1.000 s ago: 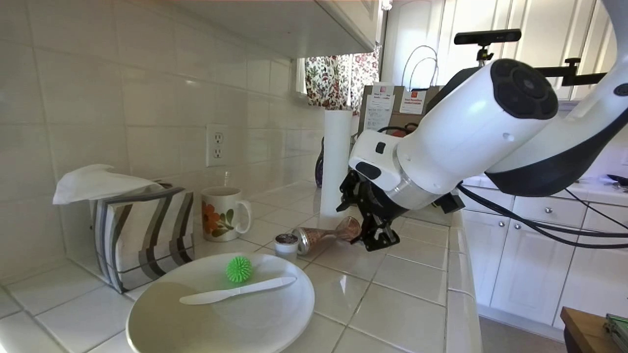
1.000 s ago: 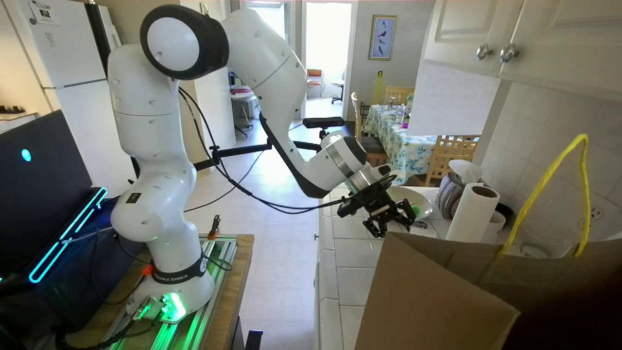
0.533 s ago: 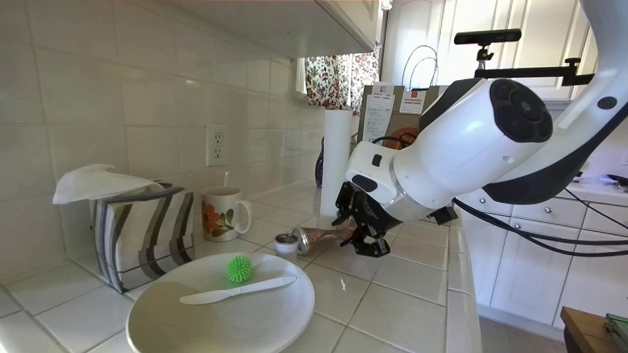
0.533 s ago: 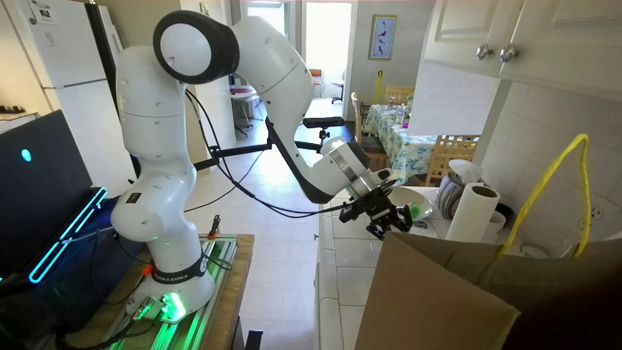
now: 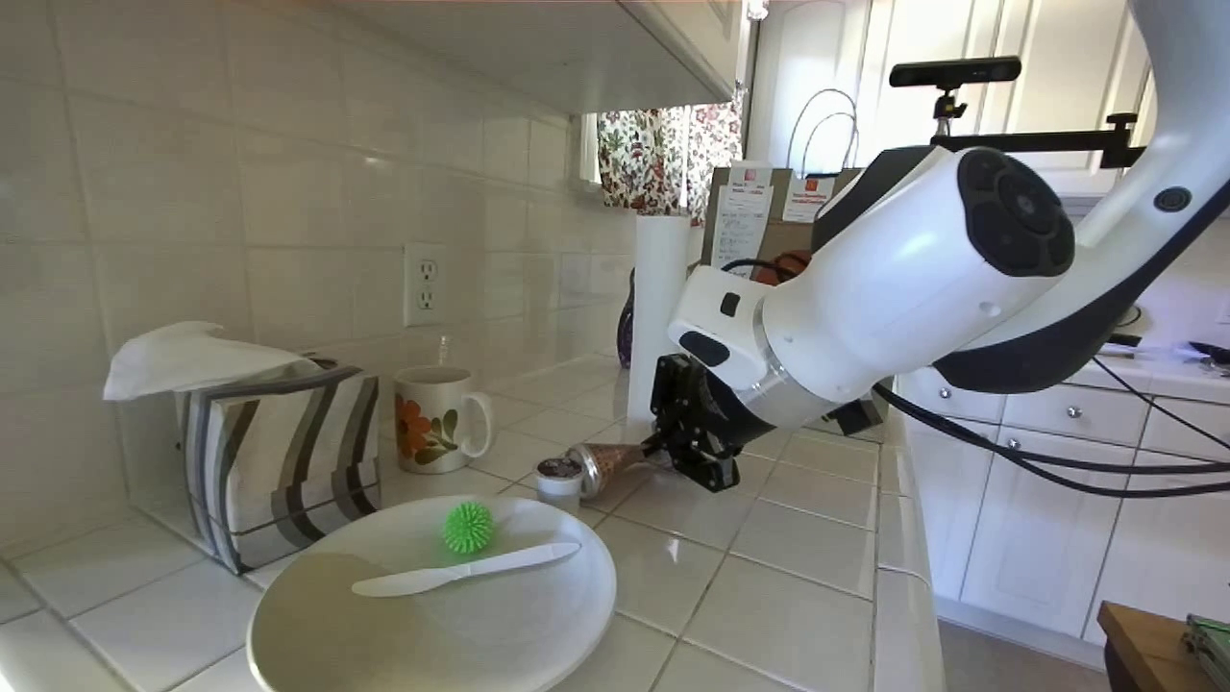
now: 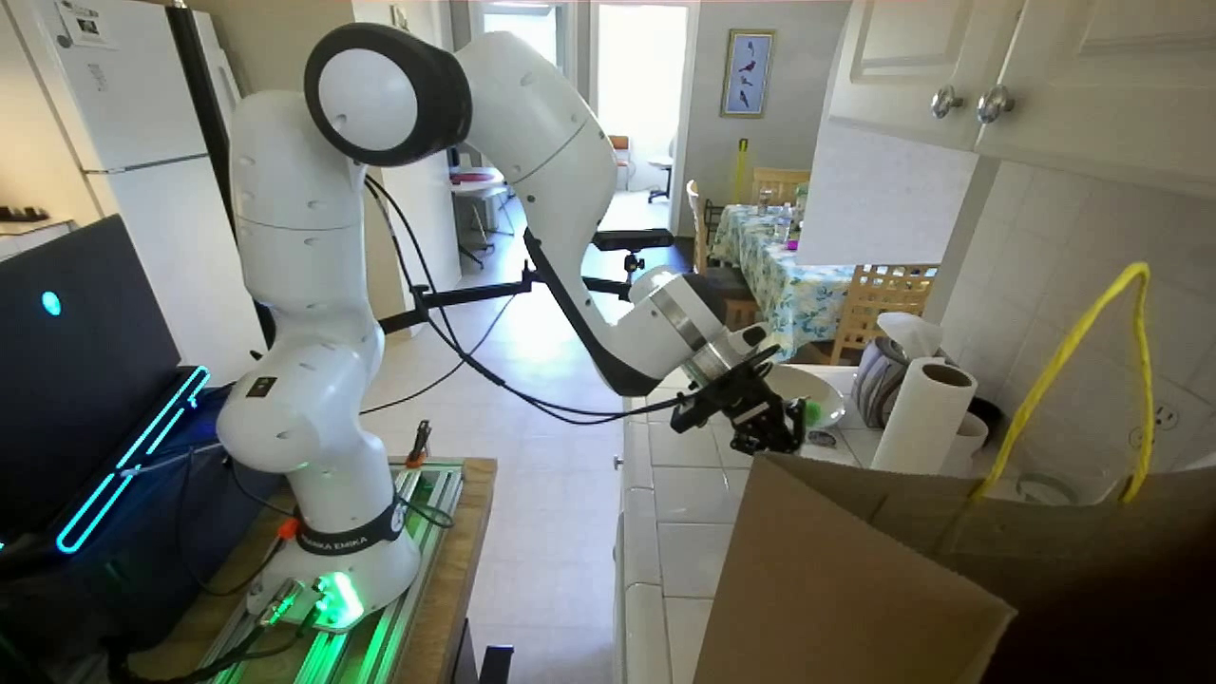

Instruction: Put the can inside the paper bag

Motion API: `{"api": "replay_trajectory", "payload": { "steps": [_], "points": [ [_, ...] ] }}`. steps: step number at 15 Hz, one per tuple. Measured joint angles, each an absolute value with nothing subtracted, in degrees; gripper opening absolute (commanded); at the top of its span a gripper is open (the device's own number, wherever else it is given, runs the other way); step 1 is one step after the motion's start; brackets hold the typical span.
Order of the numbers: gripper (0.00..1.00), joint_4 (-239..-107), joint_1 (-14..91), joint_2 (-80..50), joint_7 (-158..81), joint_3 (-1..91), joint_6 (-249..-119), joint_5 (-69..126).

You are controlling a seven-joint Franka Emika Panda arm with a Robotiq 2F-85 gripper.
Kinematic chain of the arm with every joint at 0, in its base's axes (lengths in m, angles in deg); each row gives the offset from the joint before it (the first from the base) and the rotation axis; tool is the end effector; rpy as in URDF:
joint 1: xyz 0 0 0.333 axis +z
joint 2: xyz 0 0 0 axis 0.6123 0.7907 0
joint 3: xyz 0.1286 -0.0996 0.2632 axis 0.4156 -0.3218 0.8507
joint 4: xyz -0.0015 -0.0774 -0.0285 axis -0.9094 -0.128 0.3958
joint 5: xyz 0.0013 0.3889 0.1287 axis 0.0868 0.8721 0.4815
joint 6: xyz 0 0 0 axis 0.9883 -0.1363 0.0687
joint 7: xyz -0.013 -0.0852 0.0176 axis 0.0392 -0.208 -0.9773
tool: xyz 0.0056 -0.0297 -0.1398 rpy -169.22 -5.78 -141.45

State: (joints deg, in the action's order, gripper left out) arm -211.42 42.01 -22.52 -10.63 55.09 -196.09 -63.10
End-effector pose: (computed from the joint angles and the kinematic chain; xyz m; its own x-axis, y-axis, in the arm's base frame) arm 0.5511 0.0973 0.2423 0.5176 0.8546 -0.0413 0.5488 -0.2946 0.7823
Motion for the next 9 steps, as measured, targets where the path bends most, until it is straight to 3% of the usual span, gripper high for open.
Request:
{"api": "replay_trajectory", "payload": {
  "steps": [9],
  "points": [
    [0.01,-218.26,42.11,-34.97,-27.63,56.41,-198.39,-29.83]
  ]
}}
